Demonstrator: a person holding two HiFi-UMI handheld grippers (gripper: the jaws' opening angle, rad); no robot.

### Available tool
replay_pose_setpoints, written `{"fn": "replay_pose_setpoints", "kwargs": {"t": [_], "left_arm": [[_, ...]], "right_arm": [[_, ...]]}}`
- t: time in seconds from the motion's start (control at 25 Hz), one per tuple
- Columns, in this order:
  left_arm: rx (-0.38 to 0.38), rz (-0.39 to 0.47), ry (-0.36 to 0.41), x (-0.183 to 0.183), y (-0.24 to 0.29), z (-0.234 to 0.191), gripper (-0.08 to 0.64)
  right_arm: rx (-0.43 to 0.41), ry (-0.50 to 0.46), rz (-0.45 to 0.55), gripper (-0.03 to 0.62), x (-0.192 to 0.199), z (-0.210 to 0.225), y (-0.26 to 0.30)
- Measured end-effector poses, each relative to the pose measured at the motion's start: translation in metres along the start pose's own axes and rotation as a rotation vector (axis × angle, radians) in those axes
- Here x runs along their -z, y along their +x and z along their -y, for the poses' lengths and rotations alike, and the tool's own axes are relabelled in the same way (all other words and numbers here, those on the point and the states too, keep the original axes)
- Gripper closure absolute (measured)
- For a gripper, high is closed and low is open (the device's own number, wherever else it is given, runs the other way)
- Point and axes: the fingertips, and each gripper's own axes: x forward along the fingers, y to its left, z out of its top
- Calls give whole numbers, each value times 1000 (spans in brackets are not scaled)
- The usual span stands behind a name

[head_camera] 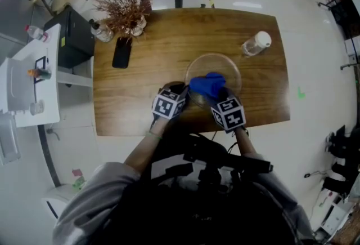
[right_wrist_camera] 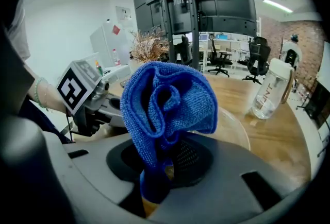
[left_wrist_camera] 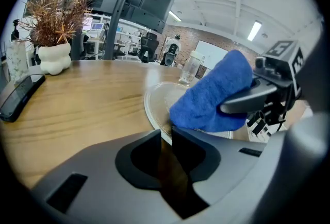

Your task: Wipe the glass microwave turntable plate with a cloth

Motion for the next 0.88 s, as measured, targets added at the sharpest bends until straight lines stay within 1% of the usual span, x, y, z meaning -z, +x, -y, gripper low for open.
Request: {"fn": "replay_pose_setpoints", "kwargs": {"t": [0.2,0.32,0.44,0.52,0.6,0.68,0.88], "left_arm": [[5,-3,-9,2,1,0,497],[7,2,-6,-4,-2,1,497],[18,-4,-15,-4,-3,4,497],[25,-4,-25,-2,-2,5,497],[24,-3,-31,-2,-2,6,497],[21,-4,-29,-4,-4,6,497],[6,-8,-18,-1,-2,0,497]], "right_arm": [[109,13,32,492,-31,55,10],[166,71,46,492,-49,89,20],[200,140,29,492,-52,116,33],[220,161,-5,492,-46,126,36],[208,170,-20,492,-38,123,34],[181,157,-20,492,-30,111,30],[84,104,-30,492,-4,62,15]]}}
